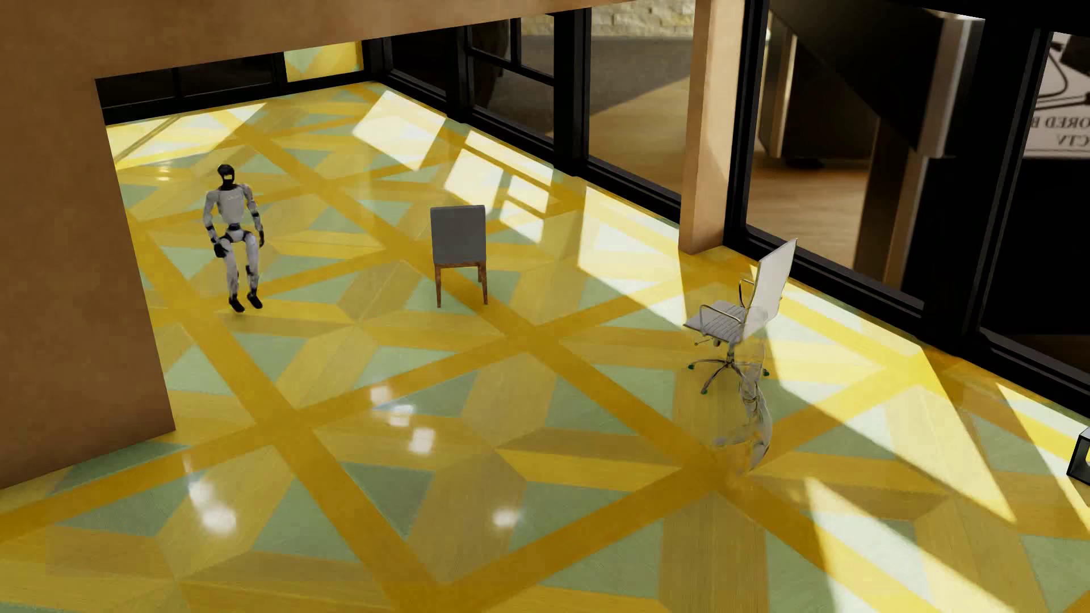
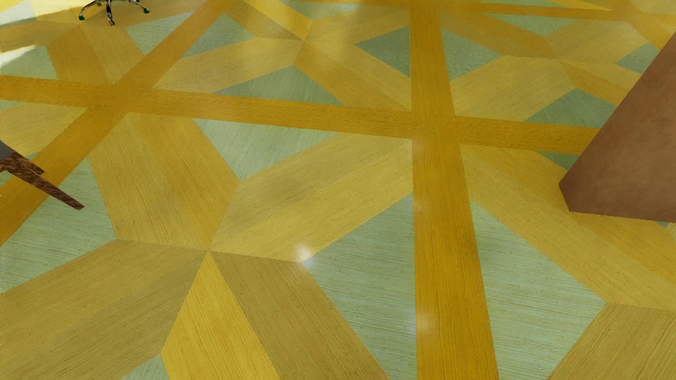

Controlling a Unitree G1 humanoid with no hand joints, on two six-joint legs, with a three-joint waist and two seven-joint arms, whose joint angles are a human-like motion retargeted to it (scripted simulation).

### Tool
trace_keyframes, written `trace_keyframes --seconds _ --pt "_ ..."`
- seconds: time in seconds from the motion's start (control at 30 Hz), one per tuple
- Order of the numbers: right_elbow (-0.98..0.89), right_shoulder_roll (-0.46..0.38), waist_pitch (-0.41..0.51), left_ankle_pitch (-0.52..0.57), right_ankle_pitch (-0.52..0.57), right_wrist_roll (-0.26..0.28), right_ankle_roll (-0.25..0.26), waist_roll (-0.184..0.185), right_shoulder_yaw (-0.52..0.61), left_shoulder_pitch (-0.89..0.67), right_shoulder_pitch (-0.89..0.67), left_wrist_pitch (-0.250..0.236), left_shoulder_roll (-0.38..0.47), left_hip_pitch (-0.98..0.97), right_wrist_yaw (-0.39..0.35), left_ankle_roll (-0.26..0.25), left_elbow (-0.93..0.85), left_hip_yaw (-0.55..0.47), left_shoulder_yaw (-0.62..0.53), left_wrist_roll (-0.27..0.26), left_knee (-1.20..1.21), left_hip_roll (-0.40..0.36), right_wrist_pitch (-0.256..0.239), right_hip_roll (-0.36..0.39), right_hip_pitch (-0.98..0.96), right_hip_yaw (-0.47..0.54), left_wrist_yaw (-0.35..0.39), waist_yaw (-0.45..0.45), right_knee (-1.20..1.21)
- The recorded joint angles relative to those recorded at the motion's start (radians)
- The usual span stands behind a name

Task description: Move towards the dark shelves

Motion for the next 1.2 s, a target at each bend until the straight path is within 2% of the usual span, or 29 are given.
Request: trace_keyframes --seconds 0.03,0.07,0.1,0.13,0.27,0.3,0.33,0.37,0.4,0.43,0.5,0.57,0.6,0.63,0.67,0.7,0.73,0.77,0.8,0.83,0.87,0.9,0.93,0.97,1.03,1.07,1.13,1.17,1.2 --pt "0.003 0.002 -0.001 -0.006 0.034 0.000 0.000 -0.006 0.004 0.000 -0.005 0.000 0.001 0.001 0.000 0.000 0.005 0.000 0.013 0.000 -0.001 -0.004 0.000 0.002 -0.014 0.000 0.000 -0.002 0.010" --pt "-0.003 0.002 -0.001 0.034 0.046 0.000 0.000 -0.010 0.007 0.004 -0.003 0.000 0.004 -0.007 0.000 0.000 0.007 0.000 0.010 0.000 -0.029 -0.002 0.000 0.003 -0.018 0.000 0.000 -0.007 0.019" --pt "-0.021 -0.004 0.005 -0.095 0.053 0.000 0.000 -0.013 0.013 0.009 0.004 0.000 0.006 -0.002 0.000 0.000 0.003 0.000 -0.001 0.000 0.244 -0.011 0.000 0.003 -0.008 0.000 0.000 -0.007 0.023" --pt "-0.024 -0.004 -0.003 -0.227 0.057 0.000 0.000 -0.018 0.019 0.016 0.004 0.000 0.009 -0.019 0.000 0.000 0.010 0.000 0.006 0.000 0.255 -0.020 0.000 0.008 -0.020 0.000 0.000 0.020 0.035" --pt "-0.111 -0.031 0.075 -0.278 0.003 0.000 0.000 0.005 -0.016 0.041 -0.008 0.000 0.006 -0.255 0.000 0.000 -0.031 0.000 0.065 0.000 0.676 0.009 0.000 0.036 0.064 0.000 0.000 0.080 0.062" --pt "-0.155 -0.040 0.085 -0.273 -0.039 0.000 0.000 0.011 -0.024 0.048 -0.011 0.000 0.004 -0.322 0.000 0.000 -0.041 0.000 0.067 0.000 0.754 0.016 0.000 0.036 0.094 0.000 0.000 0.113 0.051" --pt "-0.156 -0.036 0.092 -0.262 -0.082 0.000 0.000 -0.004 -0.011 0.054 -0.039 0.000 0.008 -0.388 0.000 0.000 -0.035 0.000 0.048 0.000 0.764 0.004 0.000 0.020 0.122 0.000 0.000 0.135 0.032" --pt "-0.145 -0.007 0.084 -0.257 -0.112 0.000 0.000 -0.029 -0.046 0.073 -0.050 0.000 0.019 -0.428 0.000 0.000 -0.035 0.000 0.065 0.000 0.726 0.006 0.000 -0.010 0.141 0.000 0.000 0.201 0.019" --pt "-0.211 -0.031 0.084 -0.223 -0.155 0.000 0.000 -0.022 -0.062 0.088 -0.043 0.000 0.016 -0.491 0.000 0.000 -0.027 0.000 0.065 0.000 0.688 0.020 0.000 -0.009 0.181 0.000 0.000 0.213 -0.006" --pt "-0.205 -0.030 0.092 -0.173 -0.213 0.000 0.000 -0.031 -0.024 0.092 -0.077 0.000 0.027 -0.530 0.000 0.000 -0.006 0.000 0.035 0.000 0.631 0.025 0.000 -0.018 0.232 0.000 0.000 0.222 -0.029" --pt "-0.227 -0.040 0.109 -0.091 -0.296 0.000 0.000 -0.029 -0.020 0.097 -0.100 0.000 0.020 -0.605 0.000 0.000 0.033 0.000 0.037 0.000 0.520 0.047 0.000 -0.026 0.303 0.000 0.000 0.241 -0.037" --pt "-0.204 -0.041 0.107 -0.085 -0.323 0.000 0.000 -0.024 -0.013 0.102 -0.129 0.000 0.016 -0.650 0.000 0.000 0.063 0.000 0.023 0.000 0.432 0.059 0.000 -0.033 0.370 0.000 0.000 0.267 -0.042" --pt "-0.220 -0.039 0.105 -0.098 -0.319 0.000 0.000 -0.028 0.022 0.094 -0.141 0.000 0.021 -0.674 0.000 0.000 0.077 0.000 -0.012 0.000 0.432 0.061 0.000 -0.042 0.401 0.000 0.000 0.281 -0.045" --pt "-0.175 -0.038 0.099 -0.115 -0.297 0.000 0.000 -0.028 -0.018 0.110 -0.133 0.000 0.016 -0.688 0.000 0.000 0.086 0.000 0.012 0.000 0.476 0.062 0.000 -0.056 0.430 0.000 0.000 0.296 -0.041" --pt "-0.157 -0.028 0.092 -0.118 -0.238 0.000 0.000 -0.037 -0.007 0.113 -0.121 0.000 0.019 -0.691 0.000 0.000 0.100 0.000 0.026 0.000 0.539 0.062 0.000 -0.075 0.443 0.000 0.000 0.320 -0.020" --pt "-0.131 -0.024 0.082 -0.130 -0.139 0.000 0.000 -0.050 0.024 0.108 -0.096 0.000 0.020 -0.706 0.000 0.000 0.110 0.000 0.023 0.000 0.598 0.057 0.000 -0.080 0.425 0.000 0.000 0.334 0.035" --pt "-0.078 -0.015 0.084 -0.162 0.011 0.000 0.000 -0.071 0.043 0.103 -0.086 0.000 0.020 -0.676 0.000 0.000 0.132 0.000 0.005 0.000 0.655 0.028 0.000 -0.112 0.411 0.000 0.000 0.329 0.129" --pt "-0.040 -0.011 0.082 -0.204 0.188 0.000 0.000 -0.063 0.058 0.095 -0.063 0.000 0.019 -0.636 0.000 0.000 0.140 0.000 -0.001 0.000 0.683 0.011 0.000 -0.116 0.354 0.000 0.000 0.309 0.278" --pt "0.009 -0.010 0.082 -0.238 0.311 0.000 0.000 -0.048 0.065 0.087 -0.051 0.000 0.009 -0.579 0.000 0.000 0.130 0.000 0.007 0.000 0.675 -0.010 0.000 -0.116 0.255 0.000 0.000 0.277 0.482" --pt "0.005 -0.021 0.099 -0.271 0.336 0.000 0.000 -0.047 0.081 0.081 -0.032 0.000 0.013 -0.510 0.000 0.000 0.096 0.000 0.008 0.000 0.668 -0.027 0.000 -0.121 0.146 0.000 0.000 0.254 0.703" --pt "0.013 -0.021 0.110 -0.297 0.304 0.000 0.000 -0.033 0.061 0.069 -0.008 0.000 0.007 -0.430 0.000 0.000 0.064 0.000 0.013 0.000 0.635 -0.051 0.000 -0.120 0.043 0.000 0.000 0.200 0.853" --pt "0.010 -0.015 0.108 -0.310 0.285 0.000 0.000 -0.016 0.032 0.059 0.021 0.000 0.007 -0.345 0.000 0.000 0.030 0.000 0.010 0.000 0.590 -0.049 0.000 -0.104 -0.066 0.000 0.000 0.139 0.913" --pt "0.015 -0.022 0.120 -0.309 0.277 0.000 0.000 0.006 0.053 0.036 0.028 0.000 0.010 -0.257 0.000 0.000 -0.006 0.000 0.023 0.000 0.521 -0.049 0.000 -0.091 -0.171 0.000 0.000 0.097 0.872" --pt "0.033 -0.023 0.128 -0.290 0.318 0.000 0.000 0.015 0.067 0.036 0.031 0.000 0.013 -0.160 0.000 0.000 -0.047 0.000 0.047 0.000 0.451 -0.049 0.000 -0.078 -0.248 0.000 0.000 0.030 0.746" --pt "0.013 -0.035 0.125 -0.310 0.442 0.000 0.000 0.038 0.048 0.021 0.072 0.000 0.028 0.019 0.000 0.000 -0.121 0.000 0.053 0.000 0.330 -0.036 0.000 -0.078 -0.360 0.000 0.000 -0.063 0.372" --pt "0.009 -0.035 0.115 -0.334 0.389 0.000 0.000 0.041 0.044 0.007 0.078 0.000 0.040 0.089 0.000 0.000 -0.157 0.000 0.062 0.000 0.293 -0.030 0.000 -0.083 -0.406 0.000 0.000 -0.099 0.202" --pt "-0.003 -0.043 0.104 -0.385 0.018 0.000 0.000 0.047 0.046 -0.028 0.093 0.000 0.059 0.210 0.000 0.000 -0.193 0.000 0.063 0.000 0.270 -0.016 0.000 -0.097 -0.469 0.000 0.000 -0.148 0.036" --pt "-0.001 -0.039 0.100 -0.382 0.013 0.000 0.000 0.052 0.028 -0.054 0.090 0.000 0.058 0.220 0.000 0.000 -0.196 0.000 0.076 0.000 0.282 -0.017 0.000 -0.129 -0.478 0.000 0.000 -0.169 0.077" --pt "0.007 -0.040 0.107 -0.361 0.188 0.000 0.000 0.054 0.039 -0.046 0.102 0.000 0.053 0.276 0.000 0.000 -0.178 0.000 0.086 0.000 0.311 0.002 0.000 -0.105 -0.512 0.000 0.000 -0.201 0.072"
